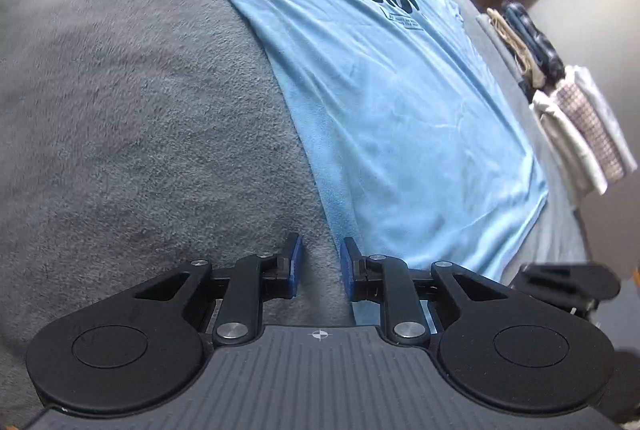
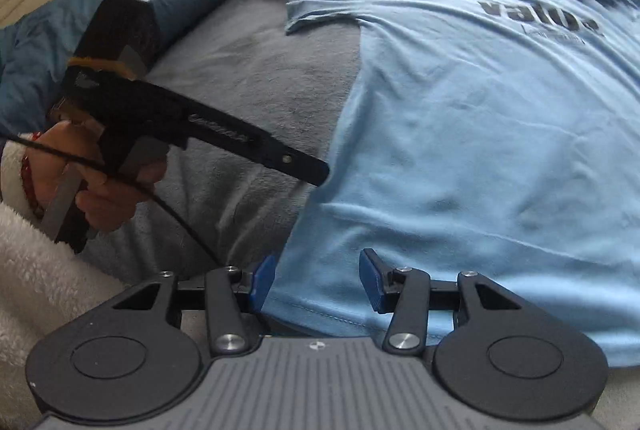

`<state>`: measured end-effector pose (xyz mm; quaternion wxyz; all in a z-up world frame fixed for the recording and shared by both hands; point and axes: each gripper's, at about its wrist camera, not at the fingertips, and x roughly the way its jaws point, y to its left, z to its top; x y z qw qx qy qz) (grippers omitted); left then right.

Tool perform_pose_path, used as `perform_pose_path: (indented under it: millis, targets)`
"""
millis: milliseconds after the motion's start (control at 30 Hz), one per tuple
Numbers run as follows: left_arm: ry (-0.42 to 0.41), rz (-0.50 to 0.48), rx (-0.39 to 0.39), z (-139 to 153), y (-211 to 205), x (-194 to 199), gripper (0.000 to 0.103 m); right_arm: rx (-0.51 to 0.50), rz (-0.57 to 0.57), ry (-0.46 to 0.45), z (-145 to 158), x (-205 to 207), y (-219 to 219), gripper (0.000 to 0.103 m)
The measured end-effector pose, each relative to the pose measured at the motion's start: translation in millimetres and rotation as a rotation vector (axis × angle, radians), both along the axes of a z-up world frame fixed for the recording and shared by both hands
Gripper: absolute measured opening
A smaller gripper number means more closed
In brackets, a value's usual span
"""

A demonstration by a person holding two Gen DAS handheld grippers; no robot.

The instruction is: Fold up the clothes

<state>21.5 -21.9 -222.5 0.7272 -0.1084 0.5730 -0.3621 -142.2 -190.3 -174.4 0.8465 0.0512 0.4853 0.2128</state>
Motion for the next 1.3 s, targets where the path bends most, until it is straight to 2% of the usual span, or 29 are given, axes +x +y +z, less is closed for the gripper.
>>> perform_pose_path:
  millis: [100,233,400,500,633,700,767,833,933,1100,1200,1300]
  targets:
    - [0.055,-0.033,-0.028,-2.3,5.3,-4.6,0.02,-0.061,0.082,0.004,-5.6,4.0,22.3,0.048]
    - [0.073,-0.102,-0.005,-1.6,7.2,-24.8,0.02,-0.133,0.121,0.036,-17.0,9.8,37.7,0.046]
    - [0.094,-0.059,-0.042,0.3,22.6,-31.3,0.02,-0.208,0.137,0.039,-23.7,7.6,49.8,0.046]
    - [0.047,0.006,-0.052,8.4,35.0,-18.5,0.02,-0.272,0.177,0.018,-24.8,2.0,59.0,0.046]
    - [-0.062,0.15,-0.038,20.2,54.4,17.9,0.02,-0.338,0.216,0.0,-25.5,-3.1,65.9,0.042]
    - [-0.137,0.236,-0.005,26.3,62.2,42.0,0.02,-0.359,0.207,-0.007,-25.3,-3.7,65.8,0.033]
    - [-0.25,0.304,0.039,33.2,65.4,61.8,0.02,-0.374,0.184,-0.011,-24.3,-3.3,63.9,0.015]
    - [-0.34,0.352,0.081,36.0,65.4,79.8,0.021,-0.367,0.157,-0.005,-23.1,-2.1,59.6,0.006]
    - [-0.387,0.41,0.122,30.4,66.1,105.9,0.021,-0.329,0.112,0.004,-17.8,-0.8,52.1,0.004]
    - [-0.349,0.466,0.146,14.6,75.3,132.2,0.021,-0.16,0.065,0.067,5.3,1.3,36.1,0.004]
    - [-0.323,0.484,0.115,9.8,77.8,135.5,0.021,-0.109,0.038,0.108,11.2,7.2,26.2,0.004]
    - [-0.283,0.509,0.044,7.1,84.9,139.8,0.022,-0.073,0.014,0.138,14.5,9.9,18.0,0.004]
